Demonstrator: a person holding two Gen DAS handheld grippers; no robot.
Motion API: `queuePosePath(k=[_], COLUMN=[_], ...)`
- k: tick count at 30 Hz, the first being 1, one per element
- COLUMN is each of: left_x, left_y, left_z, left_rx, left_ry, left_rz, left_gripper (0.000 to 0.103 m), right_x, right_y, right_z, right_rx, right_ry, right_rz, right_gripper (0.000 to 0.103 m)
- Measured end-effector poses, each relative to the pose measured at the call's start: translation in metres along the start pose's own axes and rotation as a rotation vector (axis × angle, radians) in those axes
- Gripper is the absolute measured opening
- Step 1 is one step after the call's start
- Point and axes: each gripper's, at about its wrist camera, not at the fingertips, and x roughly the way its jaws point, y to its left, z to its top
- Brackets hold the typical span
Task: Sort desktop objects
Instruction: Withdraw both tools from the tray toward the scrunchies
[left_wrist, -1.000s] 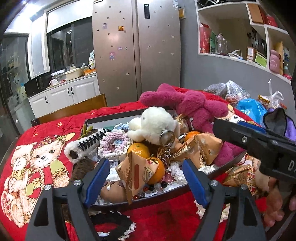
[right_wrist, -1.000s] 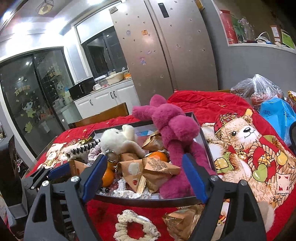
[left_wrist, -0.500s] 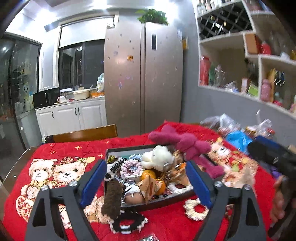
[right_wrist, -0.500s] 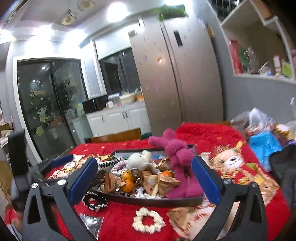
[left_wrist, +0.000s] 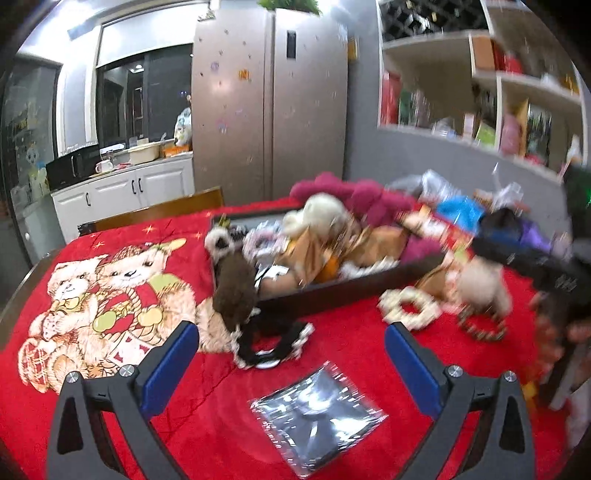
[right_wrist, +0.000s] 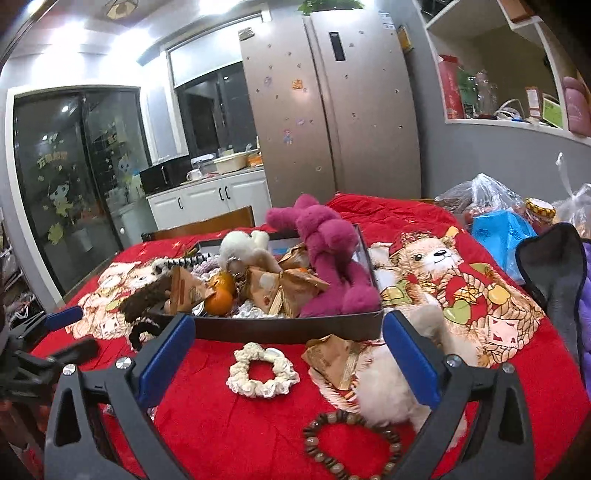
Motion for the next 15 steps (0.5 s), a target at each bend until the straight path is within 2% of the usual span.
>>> queuePosePath(k=[4,9,15], left_x=[0.014,0.017,0.028], left_y=[-0.008,-0.022,-0.025], left_z=[-0.009,-0.007,-0.002], left_rx=[0.065,0.145,0.183], left_ry=[0.04,0.017,0.028], left_rz=[0.031,0.027,0.041], left_gripper=[0.103,0.103,0.103], right_x=[0.012,0.038,0.049], right_y=[0.0,-0.003,0.009], right_z=[-0.005,-0.018,-0.026], right_rx=[0.026,0.107,0.074], right_ry=[0.04,0.17,0.24], right_rz=[0.013,0.128,0.128], right_gripper=[0.103,0.103,0.103])
